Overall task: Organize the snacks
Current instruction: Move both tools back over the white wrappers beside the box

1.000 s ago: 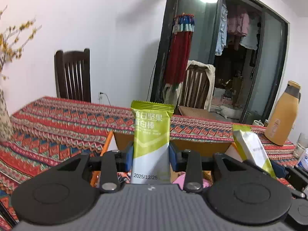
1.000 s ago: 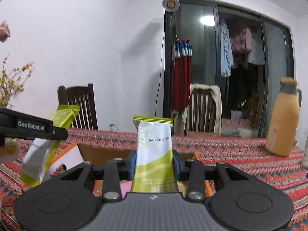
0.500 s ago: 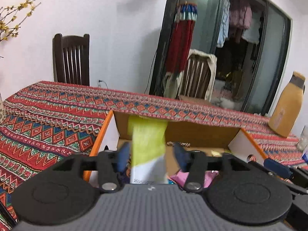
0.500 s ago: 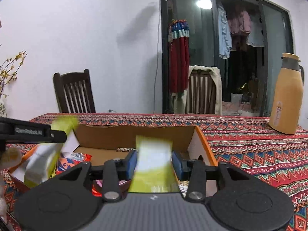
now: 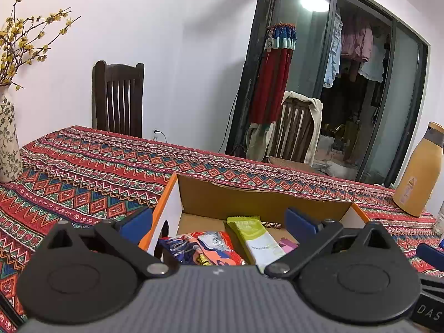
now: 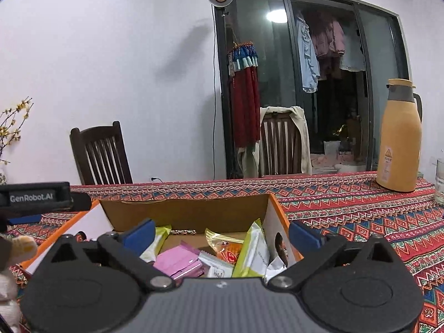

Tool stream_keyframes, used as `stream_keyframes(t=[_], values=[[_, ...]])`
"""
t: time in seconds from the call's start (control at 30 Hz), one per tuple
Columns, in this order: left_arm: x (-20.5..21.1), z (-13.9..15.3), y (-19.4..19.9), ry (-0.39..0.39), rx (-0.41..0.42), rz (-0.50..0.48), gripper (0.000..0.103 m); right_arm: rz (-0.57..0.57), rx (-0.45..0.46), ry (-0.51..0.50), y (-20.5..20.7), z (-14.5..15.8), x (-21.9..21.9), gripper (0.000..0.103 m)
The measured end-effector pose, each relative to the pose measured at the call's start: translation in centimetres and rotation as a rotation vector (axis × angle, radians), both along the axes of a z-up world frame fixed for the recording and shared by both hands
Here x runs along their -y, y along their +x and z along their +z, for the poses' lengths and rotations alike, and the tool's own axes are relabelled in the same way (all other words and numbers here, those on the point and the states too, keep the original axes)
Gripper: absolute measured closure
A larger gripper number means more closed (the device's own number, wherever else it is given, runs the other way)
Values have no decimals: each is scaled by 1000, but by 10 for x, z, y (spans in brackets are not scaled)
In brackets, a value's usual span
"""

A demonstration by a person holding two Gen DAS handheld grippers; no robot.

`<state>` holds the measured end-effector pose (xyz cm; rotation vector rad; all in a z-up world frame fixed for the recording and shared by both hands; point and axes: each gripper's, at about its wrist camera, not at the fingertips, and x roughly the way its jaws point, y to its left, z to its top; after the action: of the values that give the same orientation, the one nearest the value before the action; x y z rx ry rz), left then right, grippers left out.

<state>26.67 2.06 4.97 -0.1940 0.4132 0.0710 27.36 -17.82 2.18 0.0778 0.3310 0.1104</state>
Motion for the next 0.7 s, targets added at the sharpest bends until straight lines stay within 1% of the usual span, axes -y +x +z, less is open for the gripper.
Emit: stream_keyframes(t=[0.23, 0.4, 0.53, 0.7], values=[[2, 4, -5, 2, 12, 3, 0, -9, -1, -7, -1, 1, 1, 0], [8, 19, -22, 20, 63, -4, 0, -17, 27, -14, -6, 7, 2, 0], [11, 33, -40, 22, 92, -30, 0, -22, 61, -19, -20, 21, 3, 0], [9, 41, -65, 32, 91, -63, 0, -21, 88, -20, -45, 33, 4, 0]])
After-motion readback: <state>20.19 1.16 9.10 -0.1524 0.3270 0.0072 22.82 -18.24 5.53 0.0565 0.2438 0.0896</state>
